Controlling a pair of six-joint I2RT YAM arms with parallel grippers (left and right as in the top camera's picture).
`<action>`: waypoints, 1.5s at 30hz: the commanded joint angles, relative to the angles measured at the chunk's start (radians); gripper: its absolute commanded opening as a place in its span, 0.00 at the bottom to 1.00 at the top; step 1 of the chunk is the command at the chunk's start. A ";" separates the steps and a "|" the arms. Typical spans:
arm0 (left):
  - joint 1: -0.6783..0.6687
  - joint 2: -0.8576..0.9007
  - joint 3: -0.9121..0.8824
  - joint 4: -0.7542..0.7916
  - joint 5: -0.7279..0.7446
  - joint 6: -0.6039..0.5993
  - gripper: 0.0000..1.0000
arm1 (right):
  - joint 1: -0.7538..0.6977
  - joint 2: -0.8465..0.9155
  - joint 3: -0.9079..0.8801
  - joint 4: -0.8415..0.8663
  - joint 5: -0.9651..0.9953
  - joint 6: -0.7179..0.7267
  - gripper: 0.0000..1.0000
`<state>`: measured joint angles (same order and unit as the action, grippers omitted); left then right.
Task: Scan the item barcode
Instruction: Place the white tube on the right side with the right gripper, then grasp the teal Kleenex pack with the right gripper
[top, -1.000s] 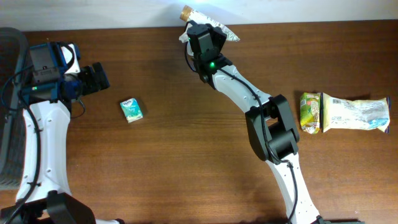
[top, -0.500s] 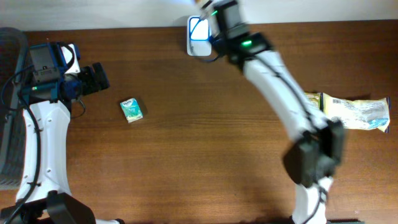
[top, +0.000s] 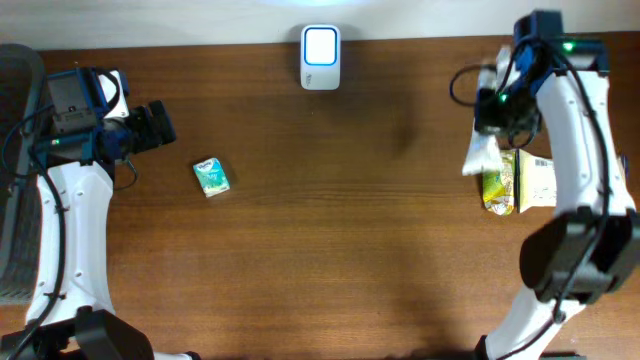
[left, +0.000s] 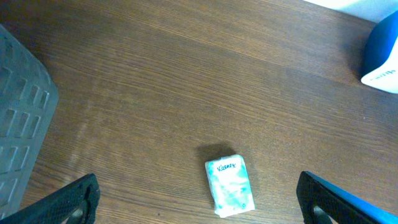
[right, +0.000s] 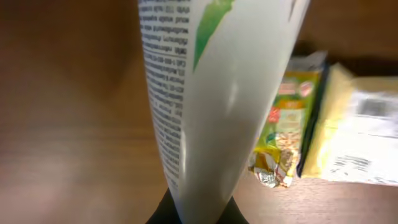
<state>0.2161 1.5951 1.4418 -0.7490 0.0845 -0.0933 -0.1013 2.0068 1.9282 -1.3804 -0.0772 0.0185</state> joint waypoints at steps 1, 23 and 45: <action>0.001 -0.002 0.000 0.003 -0.003 0.013 0.99 | 0.009 0.060 -0.075 0.000 -0.011 -0.098 0.04; 0.001 -0.002 0.000 0.003 -0.003 0.013 0.99 | 0.073 0.143 0.249 -0.092 -0.251 -0.032 0.99; 0.001 -0.002 0.000 0.003 -0.003 0.013 0.99 | 0.859 0.348 0.136 0.775 -0.256 0.275 0.99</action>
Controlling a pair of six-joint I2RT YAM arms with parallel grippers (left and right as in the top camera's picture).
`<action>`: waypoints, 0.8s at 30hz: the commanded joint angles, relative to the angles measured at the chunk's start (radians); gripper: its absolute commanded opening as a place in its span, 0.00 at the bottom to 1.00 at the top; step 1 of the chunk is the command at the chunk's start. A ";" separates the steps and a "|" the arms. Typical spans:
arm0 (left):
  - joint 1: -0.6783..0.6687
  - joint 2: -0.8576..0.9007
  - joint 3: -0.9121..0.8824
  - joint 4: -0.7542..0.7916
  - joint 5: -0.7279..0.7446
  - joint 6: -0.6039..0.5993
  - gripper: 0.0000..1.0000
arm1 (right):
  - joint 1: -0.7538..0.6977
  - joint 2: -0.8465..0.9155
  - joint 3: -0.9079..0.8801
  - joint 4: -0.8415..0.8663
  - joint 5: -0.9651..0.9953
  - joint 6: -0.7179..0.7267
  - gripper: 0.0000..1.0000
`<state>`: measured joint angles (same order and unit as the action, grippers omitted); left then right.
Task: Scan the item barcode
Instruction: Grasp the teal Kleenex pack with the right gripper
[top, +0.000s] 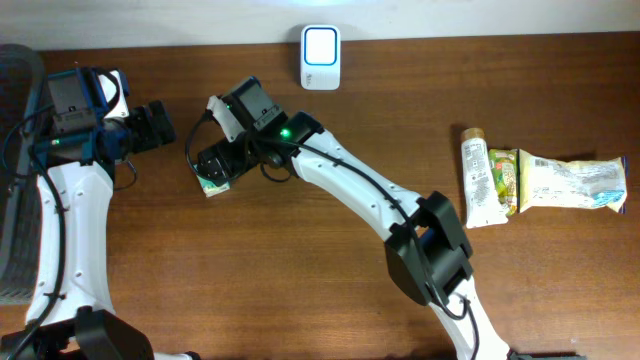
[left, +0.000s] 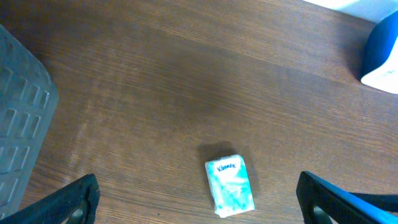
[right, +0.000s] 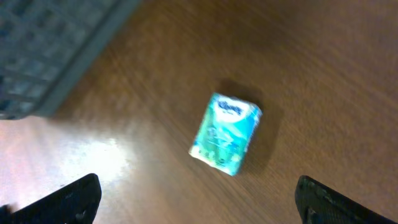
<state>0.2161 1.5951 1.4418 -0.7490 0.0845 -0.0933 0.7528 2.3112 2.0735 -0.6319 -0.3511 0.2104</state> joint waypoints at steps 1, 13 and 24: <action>0.001 -0.002 0.000 0.003 -0.003 0.013 0.99 | 0.005 0.060 -0.009 0.031 0.015 0.083 0.97; 0.001 -0.002 0.000 0.003 -0.003 0.013 0.99 | 0.032 0.212 -0.009 0.120 0.016 0.146 0.39; 0.001 -0.002 0.000 0.003 -0.003 0.013 0.99 | 0.038 0.265 -0.011 0.106 0.035 0.147 0.27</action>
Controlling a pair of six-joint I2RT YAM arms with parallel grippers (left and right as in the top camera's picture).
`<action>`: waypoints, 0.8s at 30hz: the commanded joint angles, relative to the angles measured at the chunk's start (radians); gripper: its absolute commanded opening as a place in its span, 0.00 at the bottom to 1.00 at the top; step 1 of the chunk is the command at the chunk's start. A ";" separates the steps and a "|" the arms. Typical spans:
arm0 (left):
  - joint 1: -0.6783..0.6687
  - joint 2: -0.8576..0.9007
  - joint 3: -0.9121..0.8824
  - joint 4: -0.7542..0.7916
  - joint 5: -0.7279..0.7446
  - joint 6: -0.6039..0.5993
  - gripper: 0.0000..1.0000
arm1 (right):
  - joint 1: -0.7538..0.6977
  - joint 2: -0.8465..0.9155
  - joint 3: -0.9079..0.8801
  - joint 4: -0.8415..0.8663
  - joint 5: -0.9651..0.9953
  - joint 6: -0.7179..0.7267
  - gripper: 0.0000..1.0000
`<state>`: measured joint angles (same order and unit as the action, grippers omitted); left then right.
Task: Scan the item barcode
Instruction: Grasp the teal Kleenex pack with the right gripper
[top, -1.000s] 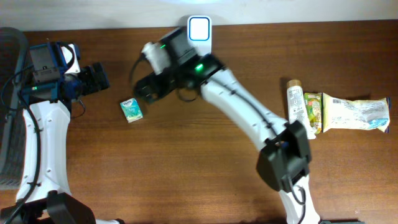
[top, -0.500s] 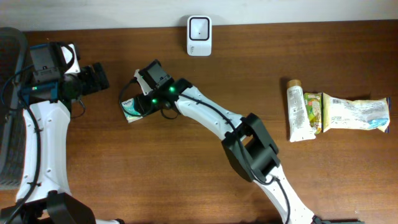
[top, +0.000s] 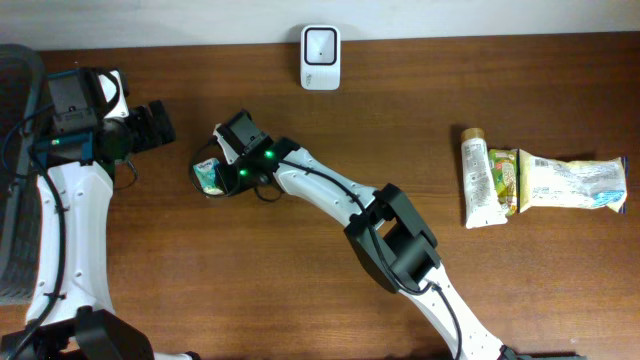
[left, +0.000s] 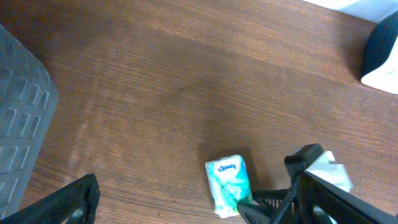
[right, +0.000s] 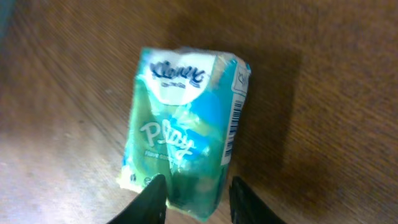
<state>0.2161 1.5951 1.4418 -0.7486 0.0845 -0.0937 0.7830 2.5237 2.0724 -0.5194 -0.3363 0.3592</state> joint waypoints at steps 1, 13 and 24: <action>0.001 -0.002 0.000 0.002 -0.003 0.013 0.99 | 0.007 0.056 -0.010 -0.016 0.020 -0.002 0.22; 0.001 -0.002 0.000 0.002 -0.003 0.013 0.99 | -0.118 -0.204 -0.010 -0.378 0.219 -0.106 0.04; 0.001 -0.002 0.000 0.002 -0.003 0.013 0.99 | -0.048 -0.198 -0.111 -0.604 1.107 -0.063 0.04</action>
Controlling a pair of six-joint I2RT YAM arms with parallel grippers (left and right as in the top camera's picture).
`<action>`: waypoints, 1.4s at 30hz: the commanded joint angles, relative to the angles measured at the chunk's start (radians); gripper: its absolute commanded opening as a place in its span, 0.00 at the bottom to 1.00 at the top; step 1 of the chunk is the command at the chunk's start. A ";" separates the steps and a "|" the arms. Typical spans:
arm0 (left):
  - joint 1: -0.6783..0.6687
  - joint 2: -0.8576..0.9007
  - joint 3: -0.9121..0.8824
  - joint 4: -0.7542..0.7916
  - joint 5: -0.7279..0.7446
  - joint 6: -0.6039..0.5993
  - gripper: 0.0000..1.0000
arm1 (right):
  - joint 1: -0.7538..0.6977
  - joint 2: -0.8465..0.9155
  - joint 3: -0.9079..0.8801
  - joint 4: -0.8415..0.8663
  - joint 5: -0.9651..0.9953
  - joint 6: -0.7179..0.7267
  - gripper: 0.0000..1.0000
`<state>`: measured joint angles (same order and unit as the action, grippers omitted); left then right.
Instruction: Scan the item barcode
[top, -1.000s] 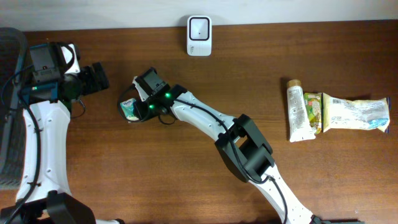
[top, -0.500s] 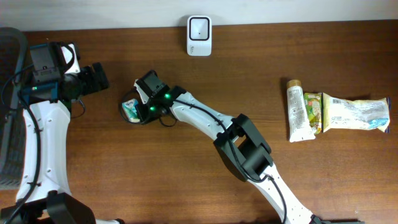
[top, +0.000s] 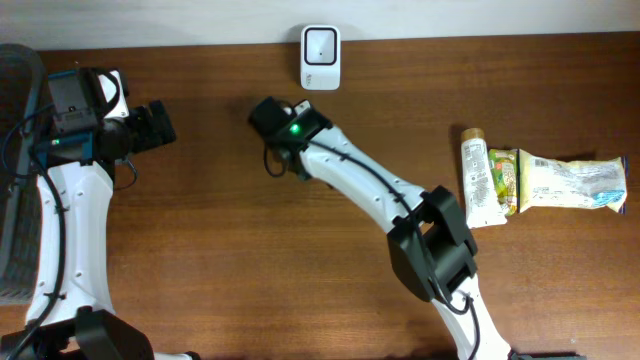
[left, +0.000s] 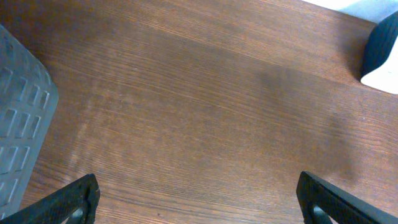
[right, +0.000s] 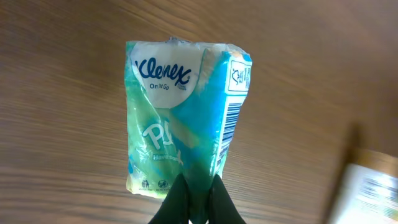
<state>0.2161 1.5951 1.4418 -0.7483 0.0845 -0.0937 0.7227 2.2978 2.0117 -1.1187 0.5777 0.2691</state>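
Observation:
A green and white Kleenex tissue pack hangs above the table with my right gripper shut on its lower edge. Its barcode runs down the right side. In the overhead view the right wrist covers the pack, a little below and left of the white scanner, which stands at the table's far edge. My left gripper is open at the far left, with only bare wood between its fingers.
A white tube, a yellow-green snack pack and a pale bag lie side by side at the right. A grey basket sits at the table's left edge. The scanner's corner shows at the left wrist view's upper right.
The tissue pack lay on the table at the left with my right fingers around it. Now it is off the table, shut in the gripper, farther right and nearer the scanner. It is gone from the left wrist view.
My right gripper first held the white tube over the items at the right. Then the tube lay beside the snack packs and the gripper stood open over the tissue pack at the left. It was then down at the pack, and now holds it raised near the scanner.

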 joint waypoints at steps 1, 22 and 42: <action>0.001 -0.002 0.000 0.002 -0.003 0.013 0.99 | 0.013 0.034 -0.081 -0.003 0.225 0.032 0.04; 0.001 -0.002 0.000 0.002 -0.003 0.013 0.99 | 0.088 0.035 -0.179 -0.004 -0.004 -0.124 0.23; 0.001 -0.002 0.000 0.002 -0.003 0.013 0.99 | -0.027 -0.076 0.232 -0.148 -0.395 -0.332 0.74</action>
<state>0.2161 1.5951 1.4418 -0.7486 0.0845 -0.0937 0.7933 2.2417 2.2234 -1.2572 0.3439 0.0582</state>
